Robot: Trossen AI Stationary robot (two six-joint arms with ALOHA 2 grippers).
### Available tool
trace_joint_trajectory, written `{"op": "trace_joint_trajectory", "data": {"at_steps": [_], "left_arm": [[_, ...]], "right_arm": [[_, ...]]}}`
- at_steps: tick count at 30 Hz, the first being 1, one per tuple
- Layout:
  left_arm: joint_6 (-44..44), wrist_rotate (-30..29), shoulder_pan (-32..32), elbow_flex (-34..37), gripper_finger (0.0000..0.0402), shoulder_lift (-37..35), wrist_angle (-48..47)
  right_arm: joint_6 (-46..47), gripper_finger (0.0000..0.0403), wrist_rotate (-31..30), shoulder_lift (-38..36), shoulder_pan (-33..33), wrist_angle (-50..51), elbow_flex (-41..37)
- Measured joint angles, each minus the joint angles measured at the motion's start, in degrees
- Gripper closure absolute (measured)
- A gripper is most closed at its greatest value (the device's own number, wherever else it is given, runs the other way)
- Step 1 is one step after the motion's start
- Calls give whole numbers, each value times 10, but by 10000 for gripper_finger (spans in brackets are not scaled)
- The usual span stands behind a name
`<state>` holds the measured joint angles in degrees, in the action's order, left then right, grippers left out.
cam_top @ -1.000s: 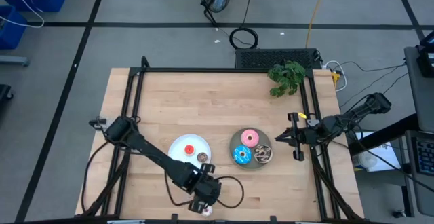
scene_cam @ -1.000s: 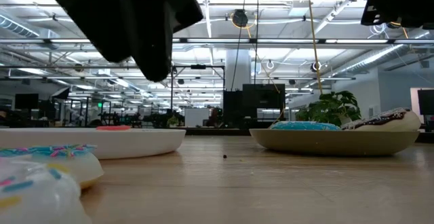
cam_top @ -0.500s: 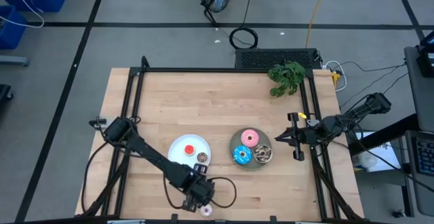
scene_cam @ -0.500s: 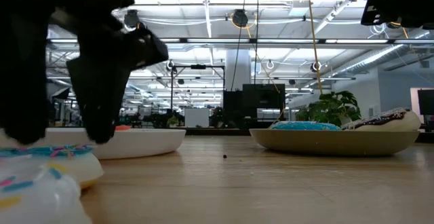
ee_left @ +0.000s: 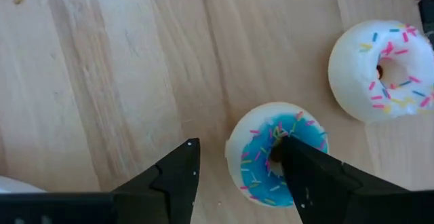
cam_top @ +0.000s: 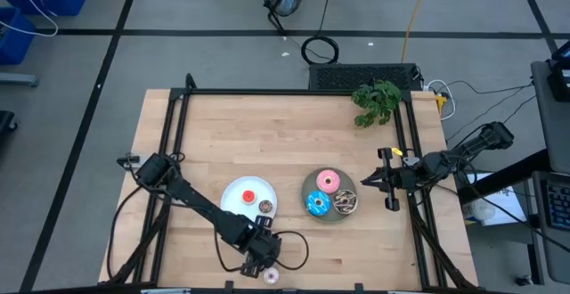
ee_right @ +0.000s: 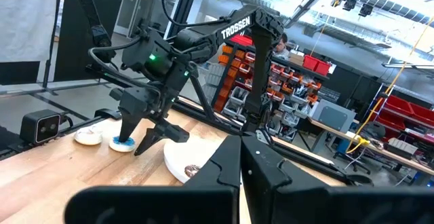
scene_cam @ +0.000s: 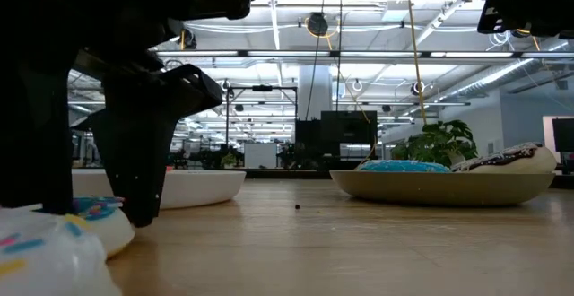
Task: Pick & Place donuts
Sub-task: Put the small blue donut on the white plate
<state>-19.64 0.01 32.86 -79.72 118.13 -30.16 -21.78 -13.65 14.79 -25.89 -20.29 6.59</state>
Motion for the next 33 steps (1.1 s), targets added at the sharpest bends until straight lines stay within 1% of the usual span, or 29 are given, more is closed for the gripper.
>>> {"op": "trace_joint_trajectory", "data": {"at_steps": [3, 6, 8, 11, 13, 16, 17, 20, 23, 26, 30, 33], "left_arm": [[-4, 0, 0, 9, 197, -1, 5], [-20, 4, 0, 19, 217, -3, 7], [-35, 9, 0, 25, 242, -3, 10], [-45, 15, 0, 30, 290, -3, 21], [-35, 17, 0, 31, 326, -3, 30], [-9, 41, -1, 27, 380, -1, 43], [-2, 46, -1, 23, 388, 0, 42], [10, 49, -1, 9, 383, 3, 38], [24, 49, -1, -15, 383, 0, 0], [29, 27, 0, -52, 394, -13, -69], [27, -16, 1, -94, 386, -40, -168], [25, -33, 2, -114, 392, -73, -226]], "right_arm": [[0, 403, 0, 0, 0, 0, 0], [0, 403, 0, 0, 0, 0, 0], [-1, 403, 0, 0, 0, 0, 0], [-1, 403, 0, 0, 0, 0, 0], [-1, 403, 0, 0, 0, 0, 0], [-1, 403, 0, 0, 0, 0, 0], [-1, 403, 0, 0, 0, 0, 0], [-1, 403, 0, 0, 0, 0, 0], [-1, 403, 0, 0, 0, 0, 0], [-1, 403, 0, 0, 0, 0, 0], [-1, 403, 0, 0, 0, 0, 0], [-1, 403, 0, 0, 0, 0, 0]]}}
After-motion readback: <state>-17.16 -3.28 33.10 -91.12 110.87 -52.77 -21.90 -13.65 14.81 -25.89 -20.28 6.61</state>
